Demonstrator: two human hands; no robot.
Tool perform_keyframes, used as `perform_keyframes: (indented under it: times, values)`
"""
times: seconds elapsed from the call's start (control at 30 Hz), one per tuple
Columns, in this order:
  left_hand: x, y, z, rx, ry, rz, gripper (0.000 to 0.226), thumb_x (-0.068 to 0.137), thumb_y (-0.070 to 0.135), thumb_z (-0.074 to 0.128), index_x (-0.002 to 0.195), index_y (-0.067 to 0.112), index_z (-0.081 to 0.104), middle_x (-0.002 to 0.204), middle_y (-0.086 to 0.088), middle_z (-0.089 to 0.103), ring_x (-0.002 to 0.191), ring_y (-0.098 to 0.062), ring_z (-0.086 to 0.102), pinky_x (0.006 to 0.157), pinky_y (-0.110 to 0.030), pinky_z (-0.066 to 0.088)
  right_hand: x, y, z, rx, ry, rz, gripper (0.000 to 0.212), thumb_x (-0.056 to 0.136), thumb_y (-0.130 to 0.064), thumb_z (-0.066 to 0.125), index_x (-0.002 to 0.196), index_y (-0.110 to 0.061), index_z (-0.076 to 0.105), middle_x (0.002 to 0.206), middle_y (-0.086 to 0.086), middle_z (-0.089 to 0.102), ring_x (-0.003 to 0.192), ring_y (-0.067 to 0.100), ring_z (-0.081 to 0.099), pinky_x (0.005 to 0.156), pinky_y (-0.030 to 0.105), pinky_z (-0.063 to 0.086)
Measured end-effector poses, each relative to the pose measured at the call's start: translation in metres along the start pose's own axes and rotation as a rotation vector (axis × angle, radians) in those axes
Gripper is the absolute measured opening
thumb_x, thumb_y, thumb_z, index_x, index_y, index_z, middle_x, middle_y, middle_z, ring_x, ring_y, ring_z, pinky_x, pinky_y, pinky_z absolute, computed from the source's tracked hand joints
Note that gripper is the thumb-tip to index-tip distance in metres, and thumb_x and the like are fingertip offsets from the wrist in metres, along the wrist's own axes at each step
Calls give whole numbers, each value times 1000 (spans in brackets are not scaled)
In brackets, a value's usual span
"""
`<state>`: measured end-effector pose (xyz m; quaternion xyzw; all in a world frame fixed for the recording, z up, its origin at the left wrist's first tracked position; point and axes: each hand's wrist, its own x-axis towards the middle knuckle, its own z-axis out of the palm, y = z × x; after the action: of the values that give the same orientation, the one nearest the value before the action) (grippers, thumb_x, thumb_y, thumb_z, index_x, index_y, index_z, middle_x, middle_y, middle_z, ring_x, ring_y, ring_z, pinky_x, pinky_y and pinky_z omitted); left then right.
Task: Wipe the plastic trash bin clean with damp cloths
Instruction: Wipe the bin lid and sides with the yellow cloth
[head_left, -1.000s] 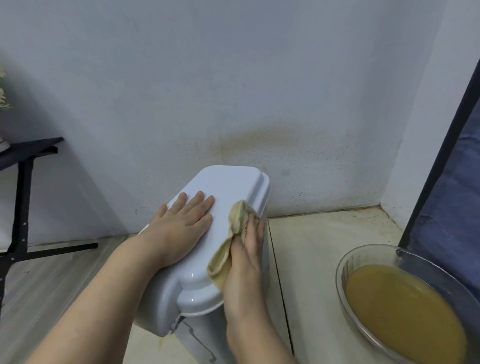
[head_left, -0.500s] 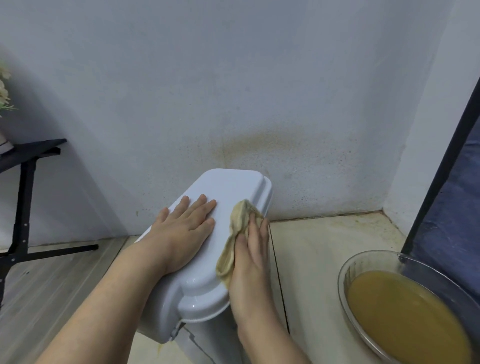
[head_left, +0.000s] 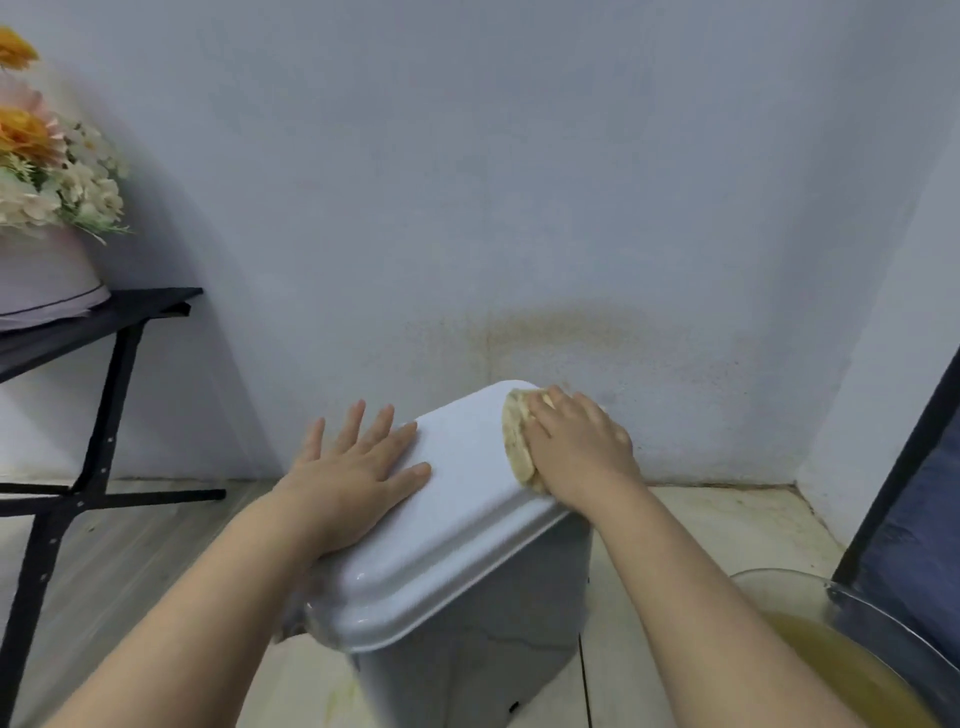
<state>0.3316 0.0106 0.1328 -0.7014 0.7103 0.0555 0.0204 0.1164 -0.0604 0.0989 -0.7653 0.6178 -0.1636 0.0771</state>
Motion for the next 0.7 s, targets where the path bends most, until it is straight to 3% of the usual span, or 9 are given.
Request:
perform_keyframes:
  times: [0.13, 0.23, 0.3, 0.37, 0.47, 0.57, 0.63, 0.7]
  values:
    - [-18, 1, 16, -92, 139, -180, 52, 98, 44, 17, 147, 27, 18, 159, 1, 8, 146, -19, -3, 117, -45, 3, -59, 11, -2, 86, 110, 24, 49, 99, -41, 13, 148, -36, 15, 158, -15, 8, 145, 10, 0, 116, 44, -4]
    - [-21, 2, 19, -142, 152, -150, 51, 99, 38, 17, 149, 27, 13, 160, 3, 3, 146, -14, -4, 118, -40, 1, -83, -2, 4, 35, 222, 125, 55, 97, -42, 5, 150, -29, 7, 159, -12, 5, 145, 9, -7, 117, 43, -11]
    - [-18, 2, 18, -122, 131, -139, 52, 100, 38, 15, 150, 28, 7, 160, 4, -2, 146, -13, -6, 118, -38, -2, -87, -26, 12, -49, 248, 70, 55, 97, -40, 5, 150, -26, 13, 159, -9, 8, 146, 11, -2, 115, 42, -13]
    - [-16, 2, 17, -97, 116, -121, 52, 100, 38, 13, 150, 28, 5, 159, 5, -5, 146, -13, -8, 119, -39, -2, -76, -52, 16, -65, 134, -90, 53, 99, -37, 11, 149, -24, 16, 159, -5, 10, 146, 14, 3, 114, 42, -10]
    - [-17, -1, 16, -94, 92, -102, 52, 100, 38, 12, 150, 28, 3, 159, 7, -7, 146, -13, -9, 118, -38, -3, -34, -68, 1, -143, -179, -305, 52, 100, -39, 14, 150, -26, 9, 160, -3, 0, 146, 19, 0, 115, 47, -4]
    - [-19, -2, 14, -104, 91, -92, 52, 100, 38, 13, 150, 29, 4, 159, 8, -5, 146, -12, -8, 117, -36, -3, -7, -39, -27, -240, -333, -311, 51, 101, -39, 16, 150, -28, 8, 160, -3, -1, 147, 21, -2, 117, 48, 2]
    - [-18, 1, 14, -103, 105, -89, 52, 100, 37, 13, 150, 29, 5, 159, 7, -4, 146, -13, -7, 117, -36, -2, -21, -7, -32, -270, -230, -181, 50, 101, -34, 16, 150, -25, 11, 160, -2, 3, 146, 20, 1, 117, 45, 8]
    - [-16, 4, 14, -106, 114, -68, 51, 100, 36, 13, 150, 29, 5, 159, 7, -4, 146, -13, -7, 117, -36, -3, -58, 9, -22, -234, 2, -10, 51, 99, -33, 14, 149, -23, 15, 159, -2, 8, 146, 20, 4, 118, 44, 10]
